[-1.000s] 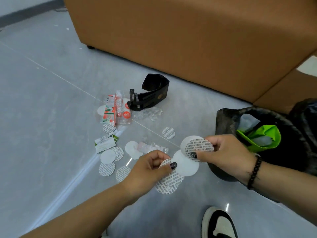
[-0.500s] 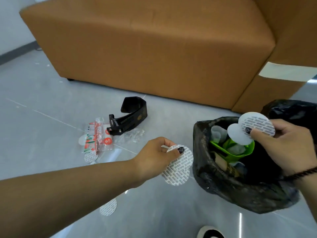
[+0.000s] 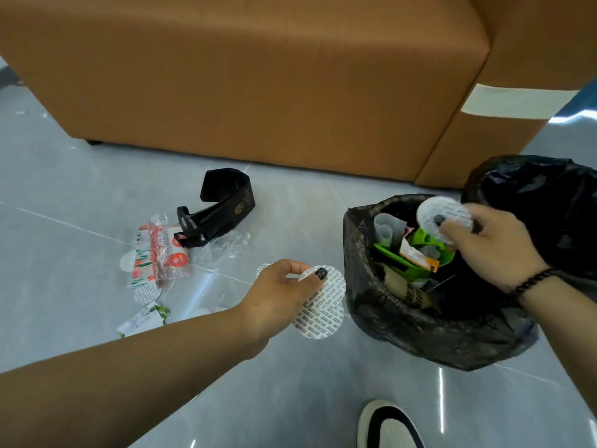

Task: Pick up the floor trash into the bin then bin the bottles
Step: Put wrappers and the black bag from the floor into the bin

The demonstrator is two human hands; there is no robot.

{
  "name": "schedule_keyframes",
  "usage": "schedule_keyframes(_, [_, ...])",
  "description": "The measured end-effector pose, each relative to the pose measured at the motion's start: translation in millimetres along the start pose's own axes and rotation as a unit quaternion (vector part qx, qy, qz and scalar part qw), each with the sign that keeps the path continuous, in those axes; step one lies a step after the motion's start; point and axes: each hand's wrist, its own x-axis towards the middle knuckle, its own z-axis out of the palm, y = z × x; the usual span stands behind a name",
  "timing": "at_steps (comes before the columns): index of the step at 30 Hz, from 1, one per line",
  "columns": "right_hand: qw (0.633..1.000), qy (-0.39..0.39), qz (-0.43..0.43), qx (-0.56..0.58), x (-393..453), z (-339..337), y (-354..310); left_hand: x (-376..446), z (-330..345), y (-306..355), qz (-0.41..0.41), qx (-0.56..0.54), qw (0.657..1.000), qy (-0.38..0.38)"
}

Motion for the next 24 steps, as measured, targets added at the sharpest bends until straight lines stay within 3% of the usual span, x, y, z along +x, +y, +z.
schedule_keyframes(2, [0.996, -0.062, 0.004, -0.058, 3.0, 9.9, 4.9, -0.4, 0.0, -0.4, 0.0, -0.007, 1.0, 0.003])
schedule_keyframes(4, [0.994, -0.065, 0.007, -0.083, 2.6, 16.5, 9.2, -0.3, -1.1, -1.8, 0.002, -0.016, 1.0, 0.004])
schedule_keyframes(7, [0.995, 0.042, -0.036, -0.084, -8.3, 17.3, 10.3, -1.2, -3.1, -3.8, 0.002, -0.029, 1.0, 0.008])
schedule_keyframes(9, [0.994, 0.08, -0.077, -0.01, -24.7, 16.5, -6.7, -2.5, -4.1, -4.6, 0.002, -0.039, 0.999, 0.017])
schedule_keyframes(11, [0.991, -0.013, -0.037, 0.126, -44.3, 22.1, -34.2, -3.7, -4.4, -5.0, 0.005, -0.061, 0.998, 0.024])
schedule_keyframes(13, [0.95, -0.146, 0.055, 0.269, -59.4, 35.7, -55.8, -6.2, -4.0, -4.4, 0.012, -0.096, 0.995, 0.031])
schedule_keyframes(15, [0.914, -0.224, 0.116, 0.318, -67.3, 47.1, -65.3, -9.2, -3.6, -3.5, 0.02, -0.131, 0.991, 0.031])
schedule_keyframes(18, [0.87, -0.278, 0.168, 0.37, -71.9, 56.5, -66.3, -12.5, -3.4, -2.8, 0.035, -0.136, 0.99, 0.018])
schedule_keyframes(20, [0.851, -0.278, 0.186, 0.404, -74.2, 58.7, -65.2, -14.0, -3.4, -3.5, 0.038, -0.128, 0.991, 0.009])
schedule_keyframes(24, [0.88, -0.156, 0.167, 0.416, -66.4, 48.9, -58.1, -16.5, -1.9, -3.7, 0.033, -0.126, 0.991, -0.009])
